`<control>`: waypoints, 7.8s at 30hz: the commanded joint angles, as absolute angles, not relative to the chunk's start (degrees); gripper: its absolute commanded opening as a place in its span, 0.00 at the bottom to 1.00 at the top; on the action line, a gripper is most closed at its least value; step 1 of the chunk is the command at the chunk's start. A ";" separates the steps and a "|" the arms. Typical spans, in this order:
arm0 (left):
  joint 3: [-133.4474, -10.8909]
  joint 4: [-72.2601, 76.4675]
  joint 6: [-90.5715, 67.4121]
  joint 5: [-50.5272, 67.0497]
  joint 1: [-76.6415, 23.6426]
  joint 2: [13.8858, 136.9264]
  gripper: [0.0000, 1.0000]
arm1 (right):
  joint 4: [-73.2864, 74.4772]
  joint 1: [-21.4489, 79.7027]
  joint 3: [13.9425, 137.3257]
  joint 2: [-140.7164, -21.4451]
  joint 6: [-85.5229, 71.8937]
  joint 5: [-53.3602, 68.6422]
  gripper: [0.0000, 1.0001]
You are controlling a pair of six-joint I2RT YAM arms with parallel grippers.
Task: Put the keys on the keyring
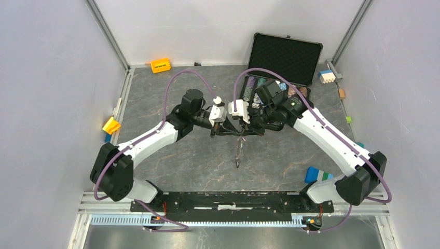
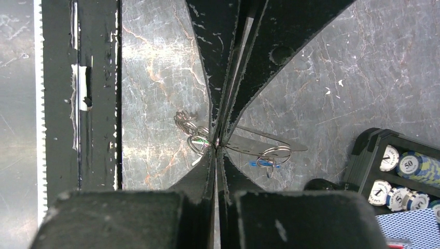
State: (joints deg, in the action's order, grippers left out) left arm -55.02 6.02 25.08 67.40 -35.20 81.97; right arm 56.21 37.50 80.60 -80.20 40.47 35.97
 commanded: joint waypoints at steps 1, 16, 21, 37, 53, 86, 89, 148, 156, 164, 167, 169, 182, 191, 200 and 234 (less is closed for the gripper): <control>-55.30 4.22 28.20 67.45 -35.79 80.25 0.02 | 51.11 37.28 79.72 -77.83 39.22 36.30 0.09; -49.83 24.47 4.85 64.43 -35.33 77.67 0.02 | 46.46 31.74 71.01 -69.45 39.38 45.85 0.52; -48.43 33.98 -6.47 62.55 -35.38 78.39 0.02 | 43.38 31.73 67.12 -68.16 39.19 48.24 0.54; -46.85 39.32 -10.46 62.40 -35.38 78.62 0.02 | 38.84 31.73 66.26 -70.03 36.65 47.73 0.23; -46.61 40.03 -10.14 63.45 -35.24 78.05 0.02 | 42.18 31.73 65.82 -68.90 38.96 45.69 0.00; -43.60 51.67 -17.83 63.05 -35.32 79.19 0.02 | 40.19 27.71 67.68 -67.84 37.44 50.28 0.33; -43.33 53.44 -19.36 62.50 -35.26 79.55 0.02 | 39.22 27.16 67.08 -67.28 36.97 54.26 0.34; -46.64 31.35 -2.53 61.00 -35.17 78.25 0.23 | 44.13 30.86 71.96 -70.09 38.01 44.58 0.00; -56.02 -4.29 29.24 57.51 -35.17 76.98 0.52 | 57.63 35.94 79.89 -76.67 43.26 33.79 0.00; -52.03 -3.03 34.81 56.48 -34.47 75.42 0.57 | 64.17 38.56 86.51 -80.12 45.75 26.53 0.00; -50.58 -1.19 34.23 56.16 -33.69 75.13 0.57 | 65.58 39.25 87.92 -80.36 46.85 23.59 0.00; -49.27 2.26 32.52 56.32 -33.32 75.22 0.57 | 66.36 39.76 88.26 -80.42 48.02 21.53 0.00; -49.28 5.29 31.63 58.60 -27.93 78.57 0.56 | 72.04 41.39 88.42 -84.19 51.92 8.67 0.00; -50.29 -1.14 35.95 57.80 -27.07 78.66 0.56 | 71.98 44.69 86.98 -85.39 48.47 -3.12 0.00; -47.63 -0.18 35.24 56.83 -26.42 77.77 0.55 | 72.01 49.57 85.63 -86.77 45.79 -14.59 0.00; -37.38 62.73 2.02 68.47 -33.07 87.32 0.41 | 71.28 49.57 91.80 -89.68 47.53 12.19 0.00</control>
State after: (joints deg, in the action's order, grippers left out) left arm -38.52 46.76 11.44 66.72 -31.44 85.01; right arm 71.64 49.82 89.27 -89.38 47.00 9.19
